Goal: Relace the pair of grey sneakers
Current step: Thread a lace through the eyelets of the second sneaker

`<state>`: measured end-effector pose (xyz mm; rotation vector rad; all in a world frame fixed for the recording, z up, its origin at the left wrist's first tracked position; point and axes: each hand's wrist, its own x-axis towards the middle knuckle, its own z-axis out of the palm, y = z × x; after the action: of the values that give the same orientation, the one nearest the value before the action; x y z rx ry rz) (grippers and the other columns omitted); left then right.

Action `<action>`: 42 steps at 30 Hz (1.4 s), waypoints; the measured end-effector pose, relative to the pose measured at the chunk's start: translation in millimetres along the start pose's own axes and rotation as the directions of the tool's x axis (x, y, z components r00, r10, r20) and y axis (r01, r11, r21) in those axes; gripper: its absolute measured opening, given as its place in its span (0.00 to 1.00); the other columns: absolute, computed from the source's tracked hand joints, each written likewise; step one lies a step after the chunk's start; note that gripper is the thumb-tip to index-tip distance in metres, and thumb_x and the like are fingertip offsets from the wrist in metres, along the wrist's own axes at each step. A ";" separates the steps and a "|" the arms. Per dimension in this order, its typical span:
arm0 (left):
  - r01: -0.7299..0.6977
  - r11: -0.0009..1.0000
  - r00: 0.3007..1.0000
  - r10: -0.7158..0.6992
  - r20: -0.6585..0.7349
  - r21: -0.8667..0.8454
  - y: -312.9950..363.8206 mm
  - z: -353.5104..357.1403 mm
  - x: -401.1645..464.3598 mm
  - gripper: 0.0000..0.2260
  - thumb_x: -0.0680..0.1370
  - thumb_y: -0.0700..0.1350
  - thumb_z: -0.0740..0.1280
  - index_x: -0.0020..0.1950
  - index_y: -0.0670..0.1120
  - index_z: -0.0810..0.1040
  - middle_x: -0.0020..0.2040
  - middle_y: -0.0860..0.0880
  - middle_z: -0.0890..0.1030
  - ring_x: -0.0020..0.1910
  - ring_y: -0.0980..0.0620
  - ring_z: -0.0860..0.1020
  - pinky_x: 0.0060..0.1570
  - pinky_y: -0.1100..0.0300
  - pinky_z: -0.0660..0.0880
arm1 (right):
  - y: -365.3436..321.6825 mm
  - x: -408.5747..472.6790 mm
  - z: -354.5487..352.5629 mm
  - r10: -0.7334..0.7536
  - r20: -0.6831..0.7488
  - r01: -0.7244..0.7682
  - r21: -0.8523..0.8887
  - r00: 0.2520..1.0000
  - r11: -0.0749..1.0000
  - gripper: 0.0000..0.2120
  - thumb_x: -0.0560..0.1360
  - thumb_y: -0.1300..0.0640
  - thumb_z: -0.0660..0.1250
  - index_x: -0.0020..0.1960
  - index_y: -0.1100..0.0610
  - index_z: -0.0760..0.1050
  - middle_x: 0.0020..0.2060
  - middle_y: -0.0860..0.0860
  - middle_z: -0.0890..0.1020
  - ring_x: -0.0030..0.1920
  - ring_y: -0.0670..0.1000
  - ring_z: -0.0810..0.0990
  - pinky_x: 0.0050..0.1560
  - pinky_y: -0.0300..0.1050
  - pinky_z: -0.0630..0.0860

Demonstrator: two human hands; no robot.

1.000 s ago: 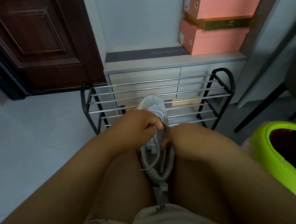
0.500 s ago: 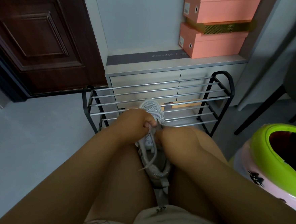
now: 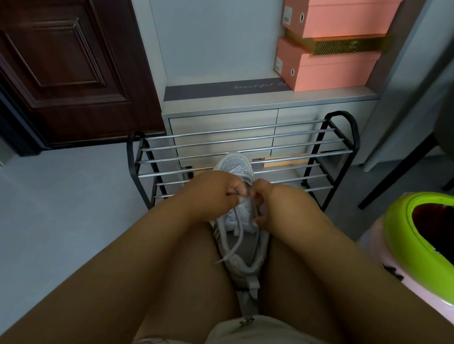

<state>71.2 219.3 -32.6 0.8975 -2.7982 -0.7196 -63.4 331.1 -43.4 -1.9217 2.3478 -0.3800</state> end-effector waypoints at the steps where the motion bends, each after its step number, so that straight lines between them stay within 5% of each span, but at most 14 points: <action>1: 0.007 1.000 1.000 -0.007 -0.005 -0.015 -0.7 0.4 -0.3 0.08 0.75 0.45 0.68 0.52 0.55 0.81 0.44 0.57 0.80 0.44 0.60 0.77 0.45 0.65 0.70 | -0.5 -0.3 0.3 -0.009 -0.034 0.009 -0.019 0.999 1.000 0.20 0.65 0.50 0.73 0.51 0.49 0.67 0.38 0.47 0.75 0.44 0.54 0.78 0.36 0.42 0.65; 12: 0.039 0.993 0.998 -0.044 0.042 0.108 -2.0 1.9 5.5 0.08 0.72 0.46 0.70 0.48 0.59 0.78 0.34 0.59 0.73 0.37 0.59 0.71 0.41 0.62 0.68 | -10.7 7.9 -2.5 0.073 0.160 -0.050 -0.146 0.984 0.988 0.22 0.72 0.55 0.66 0.63 0.55 0.65 0.54 0.53 0.79 0.55 0.56 0.78 0.44 0.44 0.69; 17: 0.047 0.998 0.999 -0.048 -0.019 -0.034 -4.7 2.6 2.5 0.08 0.71 0.43 0.72 0.40 0.57 0.77 0.31 0.59 0.75 0.32 0.64 0.72 0.36 0.66 0.68 | -8.6 11.5 -1.4 0.140 0.170 -0.174 0.210 0.976 0.962 0.14 0.68 0.56 0.69 0.51 0.46 0.71 0.47 0.47 0.81 0.49 0.51 0.79 0.48 0.45 0.75; 22: 0.023 0.991 0.998 -0.030 -0.051 -0.129 -5.5 7.3 -0.7 0.04 0.72 0.43 0.73 0.40 0.50 0.79 0.29 0.57 0.76 0.29 0.63 0.72 0.33 0.66 0.68 | -13.5 20.0 7.2 0.213 0.112 -0.237 0.307 0.971 0.922 0.10 0.66 0.58 0.71 0.35 0.47 0.70 0.38 0.45 0.77 0.43 0.49 0.79 0.40 0.40 0.71; 27: -0.001 0.976 0.999 -0.011 -0.051 -0.216 -9.0 8.5 -2.0 0.05 0.73 0.47 0.72 0.44 0.47 0.80 0.32 0.55 0.77 0.31 0.60 0.72 0.34 0.67 0.69 | -6.7 9.0 -6.8 0.232 0.182 -0.294 0.655 0.955 0.696 0.14 0.59 0.67 0.77 0.31 0.53 0.75 0.34 0.54 0.83 0.41 0.58 0.82 0.48 0.55 0.80; 34: -0.023 0.974 0.999 0.012 -0.050 -0.224 -7.8 10.7 -2.9 0.05 0.75 0.52 0.68 0.46 0.52 0.79 0.36 0.56 0.78 0.36 0.59 0.75 0.41 0.59 0.72 | -9.3 -4.9 -23.7 0.199 0.258 -0.326 0.783 0.945 0.531 0.15 0.62 0.76 0.70 0.37 0.58 0.74 0.32 0.55 0.80 0.26 0.43 0.74 0.24 0.31 0.69; 42: -0.101 0.973 0.995 0.094 -0.043 -0.206 -6.6 2.9 -11.2 0.09 0.80 0.47 0.63 0.44 0.45 0.78 0.36 0.53 0.77 0.37 0.57 0.74 0.42 0.59 0.71 | -15.8 -7.8 -22.3 0.123 0.231 -0.254 0.715 0.965 0.652 0.11 0.63 0.68 0.76 0.36 0.57 0.76 0.31 0.51 0.79 0.35 0.49 0.76 0.42 0.44 0.75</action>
<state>83.1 222.2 -38.0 0.7227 -2.6539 -0.9513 -51.7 339.0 -18.8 -1.2371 1.8147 -0.9429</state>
